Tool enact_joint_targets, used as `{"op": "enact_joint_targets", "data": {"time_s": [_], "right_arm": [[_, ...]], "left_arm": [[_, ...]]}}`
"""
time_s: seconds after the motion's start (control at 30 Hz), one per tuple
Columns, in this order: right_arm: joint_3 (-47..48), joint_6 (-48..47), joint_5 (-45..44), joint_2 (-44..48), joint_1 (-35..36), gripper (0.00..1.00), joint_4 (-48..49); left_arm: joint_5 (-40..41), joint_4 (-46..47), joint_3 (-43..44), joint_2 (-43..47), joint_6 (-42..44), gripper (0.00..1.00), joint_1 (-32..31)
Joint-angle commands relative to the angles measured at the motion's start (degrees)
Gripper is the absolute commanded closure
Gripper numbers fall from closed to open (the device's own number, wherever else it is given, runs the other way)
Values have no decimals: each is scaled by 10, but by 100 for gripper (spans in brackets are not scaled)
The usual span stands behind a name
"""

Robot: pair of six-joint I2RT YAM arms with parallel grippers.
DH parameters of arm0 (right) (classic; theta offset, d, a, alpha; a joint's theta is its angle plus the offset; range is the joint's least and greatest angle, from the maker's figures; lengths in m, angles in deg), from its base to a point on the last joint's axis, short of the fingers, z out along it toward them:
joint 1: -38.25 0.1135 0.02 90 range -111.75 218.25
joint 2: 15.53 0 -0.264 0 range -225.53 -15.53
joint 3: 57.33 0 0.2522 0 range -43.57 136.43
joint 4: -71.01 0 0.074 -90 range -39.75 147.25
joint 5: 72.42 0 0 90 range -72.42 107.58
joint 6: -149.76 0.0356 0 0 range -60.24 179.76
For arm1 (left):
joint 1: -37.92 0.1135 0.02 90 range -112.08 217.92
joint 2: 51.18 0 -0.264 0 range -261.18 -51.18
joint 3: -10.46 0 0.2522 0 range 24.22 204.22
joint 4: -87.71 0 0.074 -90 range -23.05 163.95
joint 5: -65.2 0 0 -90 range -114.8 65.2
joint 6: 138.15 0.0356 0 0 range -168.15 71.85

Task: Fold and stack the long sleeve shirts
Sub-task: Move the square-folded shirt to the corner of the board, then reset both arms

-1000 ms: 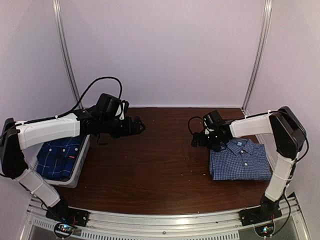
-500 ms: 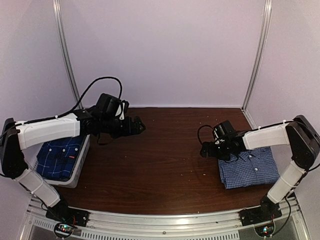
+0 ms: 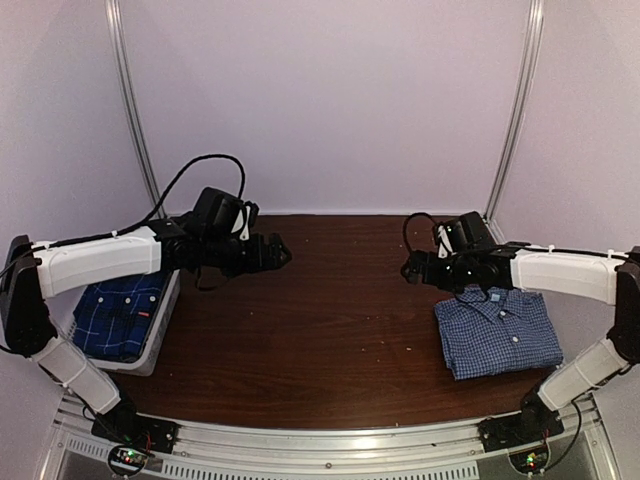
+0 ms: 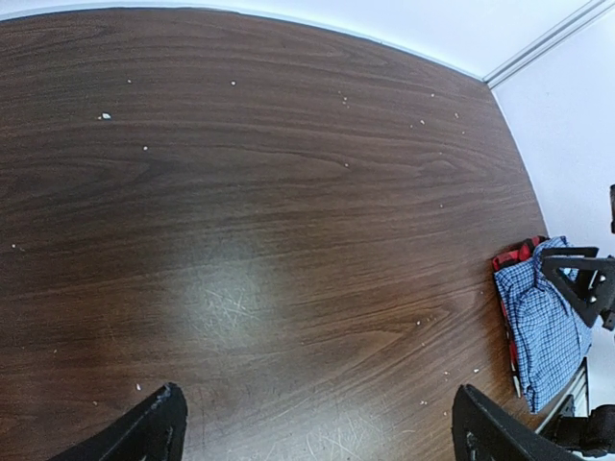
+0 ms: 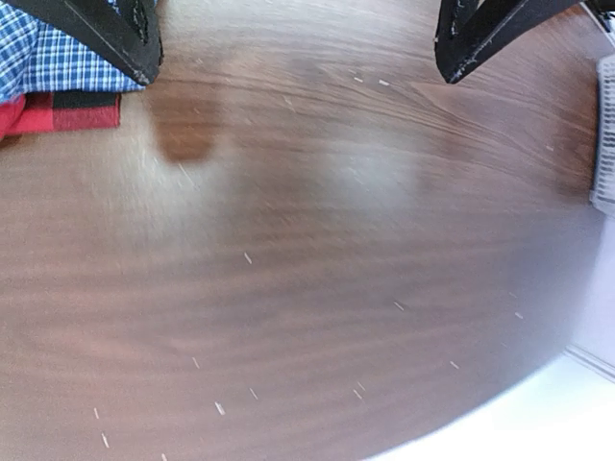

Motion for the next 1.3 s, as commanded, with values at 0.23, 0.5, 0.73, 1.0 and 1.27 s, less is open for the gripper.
{"op": "enact_joint_targets", "data": {"time_s": [0.23, 0.5, 0.73, 1.0, 1.27], "right_arm": [[57, -8, 20, 80, 30, 0, 21], [58, 6, -5, 107, 87, 0, 71], [40, 0, -23, 136, 104, 0, 109], [34, -8, -35, 152, 104, 0, 110], [28, -1, -51, 164, 104, 0, 119]], "left_arm": [[-6, 51, -9, 16, 16, 2, 3], [-8, 84, -29, 39, 41, 2, 2], [-2, 111, -52, 71, 62, 2, 1], [4, 112, -59, 91, 68, 2, 1], [4, 111, -60, 94, 65, 2, 2]]}}
